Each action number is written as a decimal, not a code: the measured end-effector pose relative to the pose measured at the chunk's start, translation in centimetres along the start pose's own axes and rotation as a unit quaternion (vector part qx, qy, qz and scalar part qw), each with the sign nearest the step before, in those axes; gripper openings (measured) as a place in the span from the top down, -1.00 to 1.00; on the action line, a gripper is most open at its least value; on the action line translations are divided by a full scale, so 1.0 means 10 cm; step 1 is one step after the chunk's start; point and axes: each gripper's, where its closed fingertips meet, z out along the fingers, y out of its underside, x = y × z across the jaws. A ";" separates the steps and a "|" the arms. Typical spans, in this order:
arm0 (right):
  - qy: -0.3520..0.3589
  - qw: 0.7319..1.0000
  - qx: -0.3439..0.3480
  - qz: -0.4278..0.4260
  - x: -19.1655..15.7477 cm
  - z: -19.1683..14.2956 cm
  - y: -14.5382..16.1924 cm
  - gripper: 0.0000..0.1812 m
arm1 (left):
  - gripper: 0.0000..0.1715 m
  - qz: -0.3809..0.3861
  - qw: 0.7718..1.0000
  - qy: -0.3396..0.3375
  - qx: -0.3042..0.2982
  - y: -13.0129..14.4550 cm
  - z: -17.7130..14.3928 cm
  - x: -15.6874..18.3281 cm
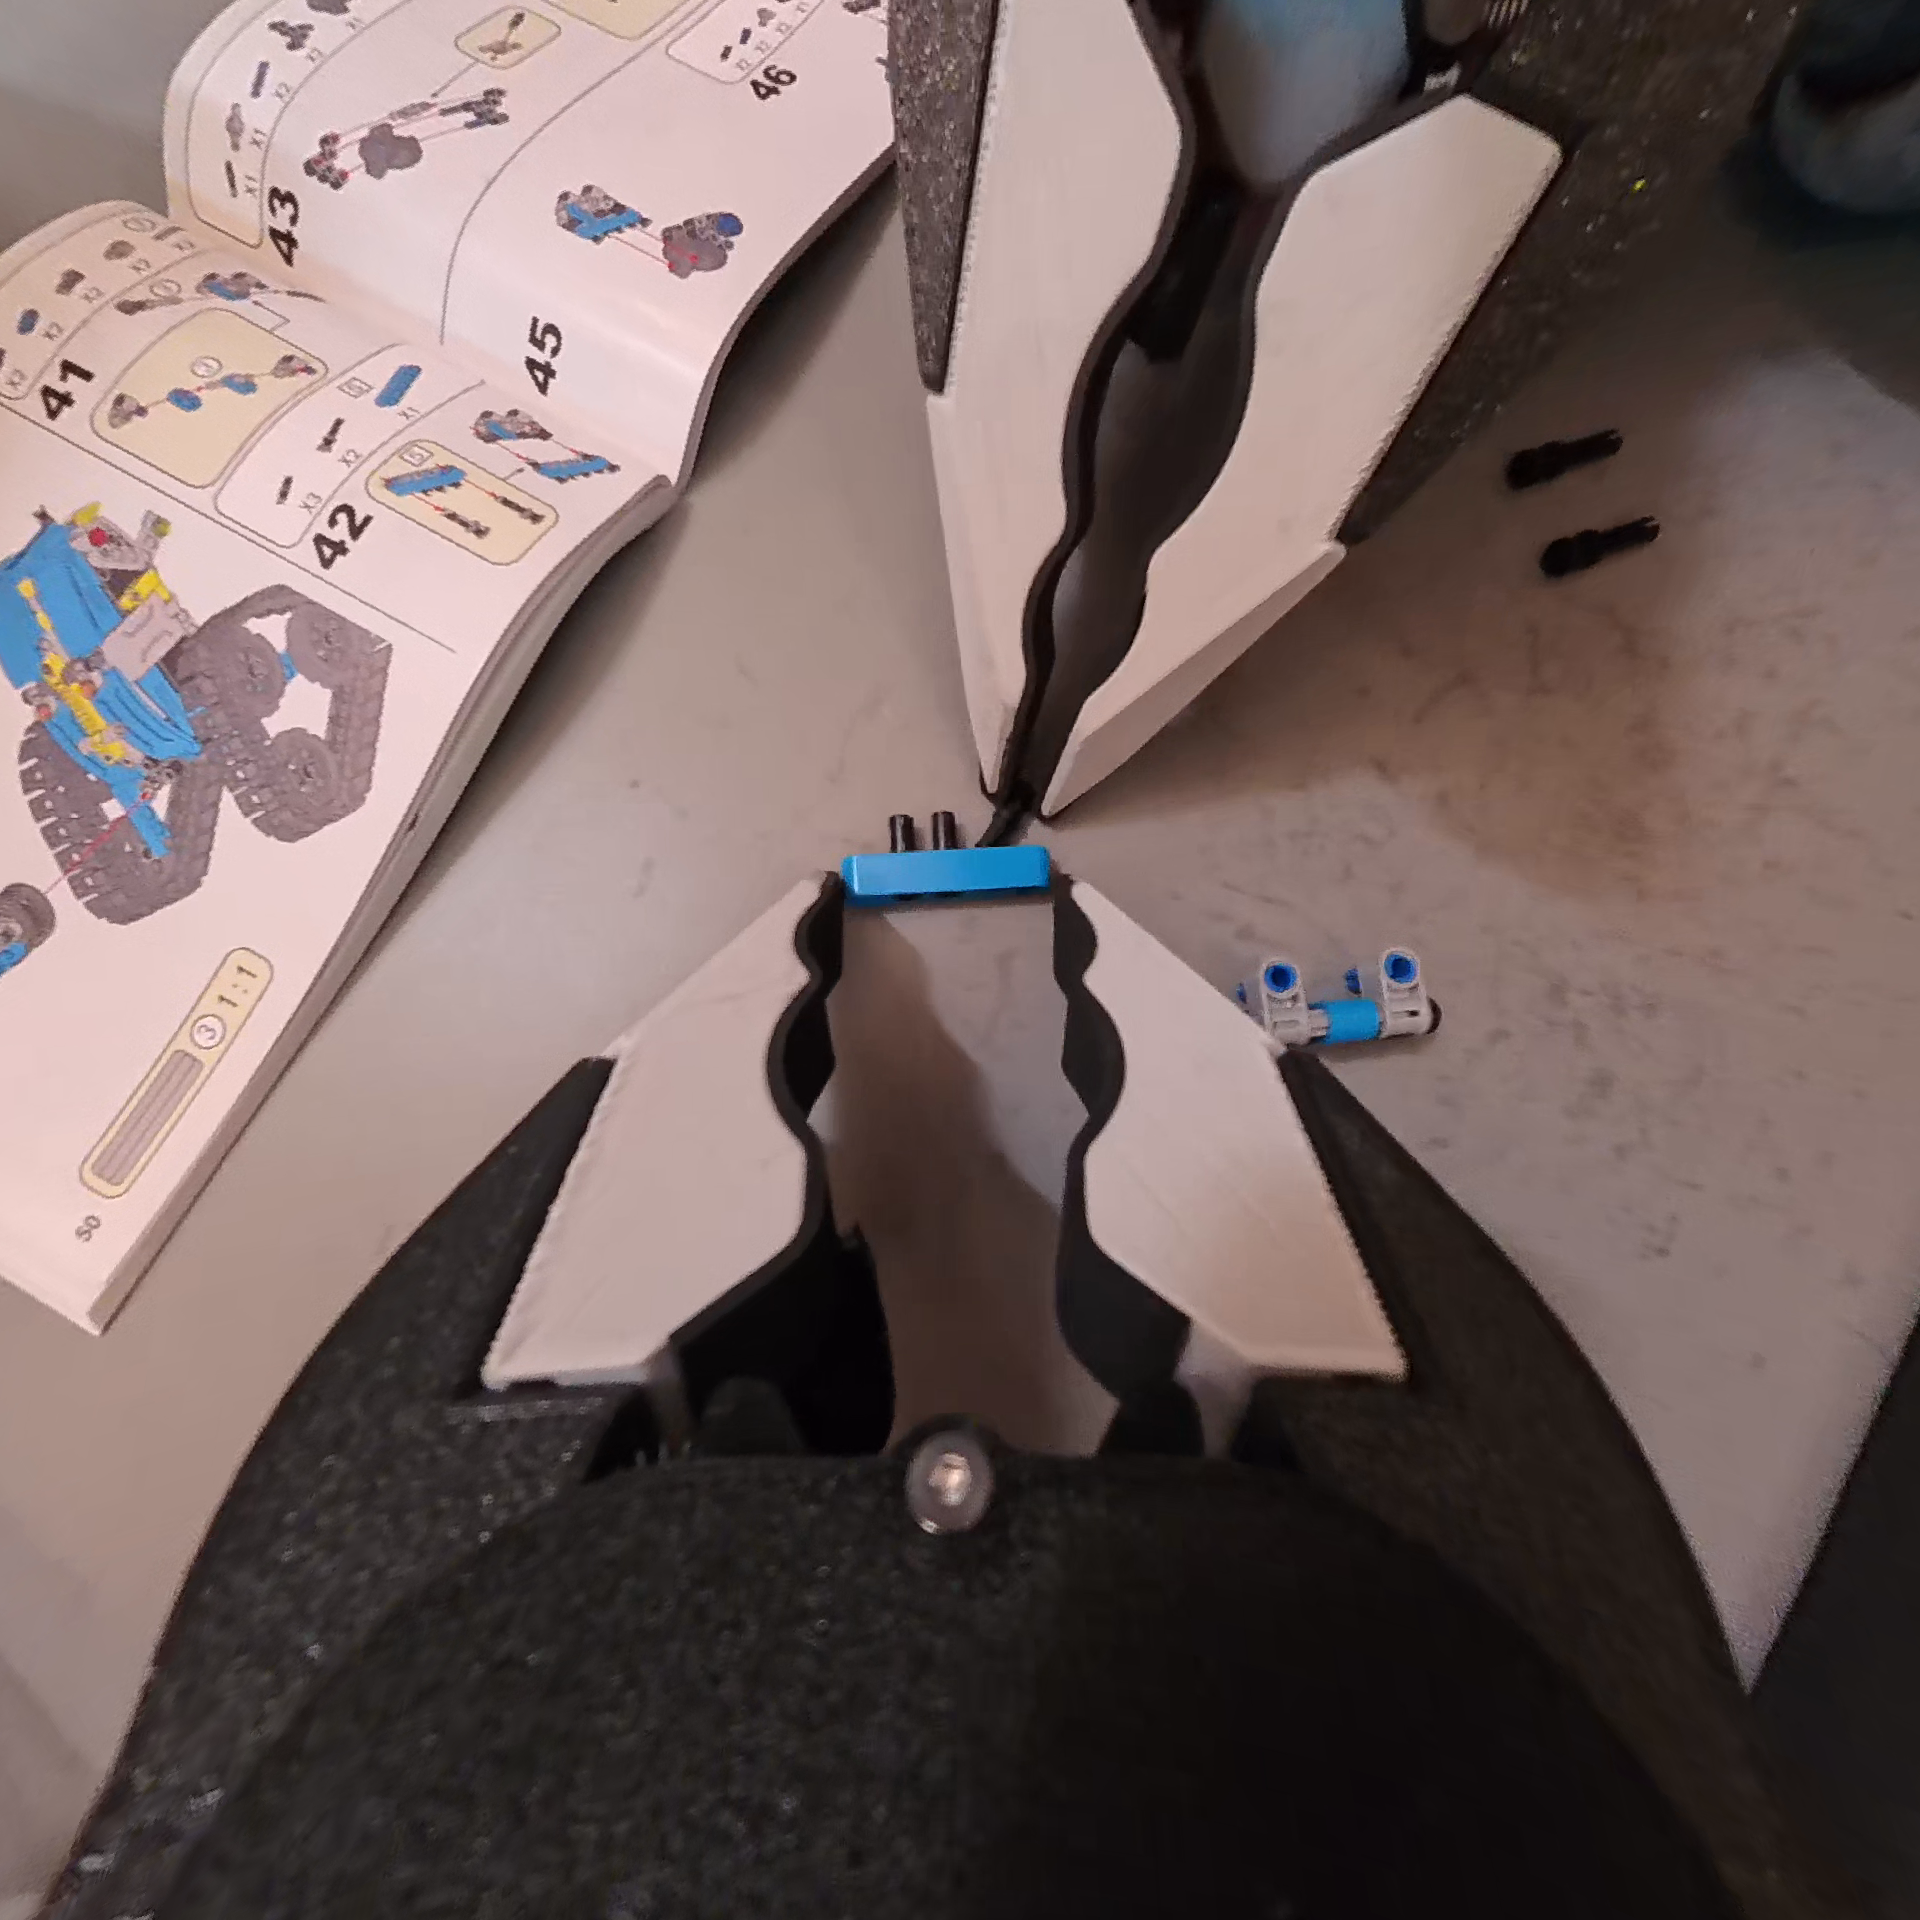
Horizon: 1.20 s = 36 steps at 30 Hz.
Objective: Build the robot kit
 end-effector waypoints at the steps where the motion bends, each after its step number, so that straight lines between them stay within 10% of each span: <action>1: 0.001 1.000 -0.001 -0.003 0.00 0.00 0.00 0.95 | 0.54 0.003 1.000 0.001 0.001 0.00 0.00 0.00; 36: 0.027 0.995 -0.037 -0.083 -0.07 0.00 -0.02 0.98 | 0.55 0.056 0.997 0.049 0.017 0.02 -0.02 0.10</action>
